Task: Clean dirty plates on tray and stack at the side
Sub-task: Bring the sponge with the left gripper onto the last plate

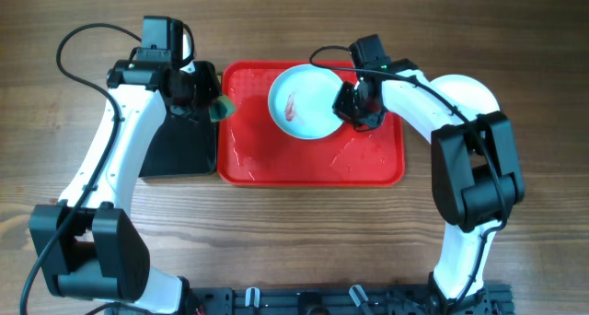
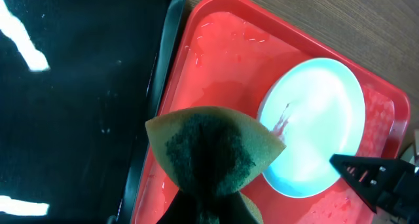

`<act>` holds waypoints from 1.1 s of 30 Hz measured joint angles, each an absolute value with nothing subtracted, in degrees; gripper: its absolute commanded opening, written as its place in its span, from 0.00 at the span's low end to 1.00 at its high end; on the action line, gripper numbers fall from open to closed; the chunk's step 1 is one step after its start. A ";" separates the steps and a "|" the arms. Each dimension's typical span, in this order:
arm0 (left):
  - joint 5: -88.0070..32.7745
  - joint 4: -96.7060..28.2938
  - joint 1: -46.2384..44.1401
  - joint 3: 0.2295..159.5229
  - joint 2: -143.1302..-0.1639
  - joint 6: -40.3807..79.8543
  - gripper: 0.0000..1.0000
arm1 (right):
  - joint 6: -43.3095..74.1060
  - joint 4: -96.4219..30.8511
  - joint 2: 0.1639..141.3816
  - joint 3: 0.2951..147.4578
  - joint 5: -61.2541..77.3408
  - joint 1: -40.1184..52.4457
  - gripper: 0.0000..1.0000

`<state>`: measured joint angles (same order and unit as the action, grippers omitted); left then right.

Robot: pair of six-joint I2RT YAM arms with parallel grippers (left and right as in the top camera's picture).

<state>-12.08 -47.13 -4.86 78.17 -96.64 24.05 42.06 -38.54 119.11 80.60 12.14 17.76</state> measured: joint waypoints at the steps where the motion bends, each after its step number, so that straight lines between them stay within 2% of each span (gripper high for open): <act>1: -12.08 -47.13 -4.86 78.17 -96.64 24.05 0.04 | 41.78 -38.15 119.11 80.71 12.34 17.76 0.36; 2: -12.08 -47.16 -4.86 78.17 -96.64 24.05 0.04 | 41.47 -37.54 119.11 80.79 12.21 17.76 0.36; 5: -12.08 -47.11 -4.86 78.17 -96.64 24.05 0.04 | 38.06 -35.57 119.13 80.77 12.38 17.76 0.25; 6: -12.08 -47.11 -4.86 78.17 -96.64 24.05 0.04 | 36.67 -35.14 119.22 80.77 12.47 17.76 0.21; 8: -12.08 -47.09 -4.86 78.17 -96.64 24.05 0.04 | 33.93 -34.39 119.55 80.77 12.97 17.74 0.07; 9: -12.08 -47.09 -4.86 78.17 -96.64 24.05 0.04 | 32.62 -34.33 119.70 80.77 13.34 17.76 0.04; 24: -12.01 -46.72 -5.63 78.17 -96.79 22.26 0.04 | 17.82 -37.56 120.03 80.73 21.89 18.52 0.04; 33: -11.88 -43.20 -14.41 78.17 -104.12 12.60 0.04 | 16.34 -37.65 120.05 80.73 22.48 19.46 0.04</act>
